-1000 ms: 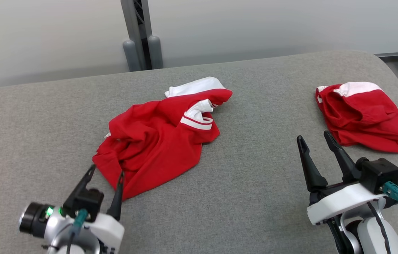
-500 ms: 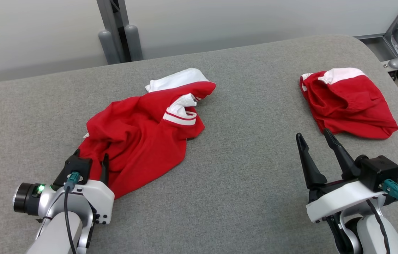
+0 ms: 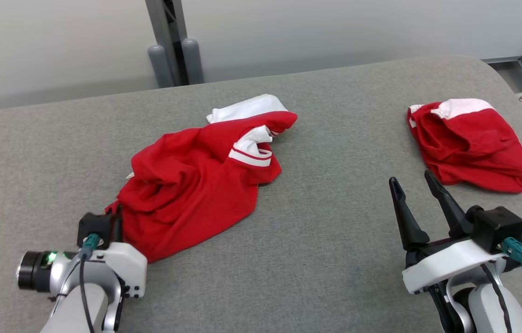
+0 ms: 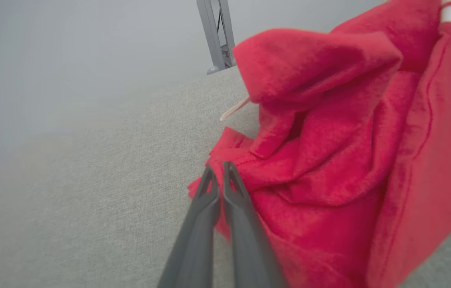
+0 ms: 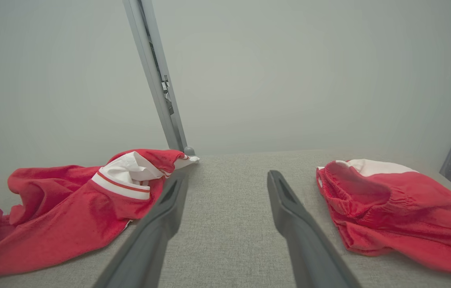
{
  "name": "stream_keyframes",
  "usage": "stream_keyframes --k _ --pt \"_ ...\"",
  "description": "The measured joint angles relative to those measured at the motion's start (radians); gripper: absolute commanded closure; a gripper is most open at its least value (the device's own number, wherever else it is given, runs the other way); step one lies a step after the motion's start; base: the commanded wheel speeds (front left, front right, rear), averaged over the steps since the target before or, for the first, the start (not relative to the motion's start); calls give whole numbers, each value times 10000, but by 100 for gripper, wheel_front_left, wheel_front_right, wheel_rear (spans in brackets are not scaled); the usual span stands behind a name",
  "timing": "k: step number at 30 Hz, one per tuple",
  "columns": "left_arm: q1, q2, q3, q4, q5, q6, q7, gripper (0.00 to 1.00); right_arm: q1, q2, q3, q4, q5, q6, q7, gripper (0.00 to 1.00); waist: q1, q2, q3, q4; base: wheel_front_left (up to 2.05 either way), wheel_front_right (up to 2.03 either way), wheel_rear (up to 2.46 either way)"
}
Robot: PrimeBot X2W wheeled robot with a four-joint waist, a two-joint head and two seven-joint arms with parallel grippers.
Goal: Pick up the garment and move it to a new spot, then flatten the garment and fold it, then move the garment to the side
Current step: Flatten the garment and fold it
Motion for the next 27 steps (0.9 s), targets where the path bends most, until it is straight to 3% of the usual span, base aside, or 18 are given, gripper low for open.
stream_keyframes --k 11,23,24,25,26,27 --pt "1601 453 742 -725 -709 541 -345 100 88 2 -31 -31 0 0 36 0 0 0 -107 423 0 0 0" --pt "2571 213 834 -892 -1058 1045 -249 100 48 2 10 -54 -15 0 98 0 0 0 -69 399 0 0 0" --pt "2606 215 857 -913 -1085 1047 -263 83 48 0 -21 -54 -19 0 98 0 0 0 -58 381 0 0 0" --pt "2641 219 890 -940 -1127 1068 -301 37 48 2 -38 -54 -36 0 98 0 0 0 -51 365 0 0 0" --pt "2677 224 907 -966 -1127 1091 -309 0 48 2 -56 -54 -36 0 98 0 0 0 -47 353 0 0 0" --pt "2696 240 926 -989 -1131 1108 -351 0 48 0 -69 -52 -36 0 96 0 0 0 -44 345 0 0 0"
